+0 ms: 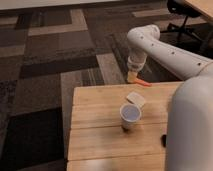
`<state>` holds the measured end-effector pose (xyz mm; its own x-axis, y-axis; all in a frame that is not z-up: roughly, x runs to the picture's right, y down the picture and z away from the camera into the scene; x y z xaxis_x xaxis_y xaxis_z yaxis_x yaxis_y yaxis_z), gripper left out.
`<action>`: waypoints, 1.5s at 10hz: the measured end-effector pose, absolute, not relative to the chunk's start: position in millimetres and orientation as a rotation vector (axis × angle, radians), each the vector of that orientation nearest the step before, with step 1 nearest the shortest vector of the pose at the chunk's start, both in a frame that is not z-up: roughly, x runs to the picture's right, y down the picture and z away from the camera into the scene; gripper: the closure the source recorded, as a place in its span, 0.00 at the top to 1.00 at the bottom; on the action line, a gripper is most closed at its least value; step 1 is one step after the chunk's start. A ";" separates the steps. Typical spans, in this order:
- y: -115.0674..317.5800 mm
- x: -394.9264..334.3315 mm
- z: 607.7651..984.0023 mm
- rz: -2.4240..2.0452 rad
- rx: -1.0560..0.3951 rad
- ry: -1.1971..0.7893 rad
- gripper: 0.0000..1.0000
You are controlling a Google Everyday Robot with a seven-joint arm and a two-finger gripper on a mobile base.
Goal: Place the pepper in the ceramic cup
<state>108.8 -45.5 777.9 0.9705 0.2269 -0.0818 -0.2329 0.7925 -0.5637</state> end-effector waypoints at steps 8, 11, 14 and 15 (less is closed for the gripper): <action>10.6 83.9 699.7 0.124 -0.649 -0.031 0.00; 37.8 89.3 685.0 0.152 -0.621 -0.032 0.00; 65.6 75.5 675.0 0.157 -0.634 -0.077 0.00; 77.8 67.6 670.5 0.149 -0.643 -0.096 0.00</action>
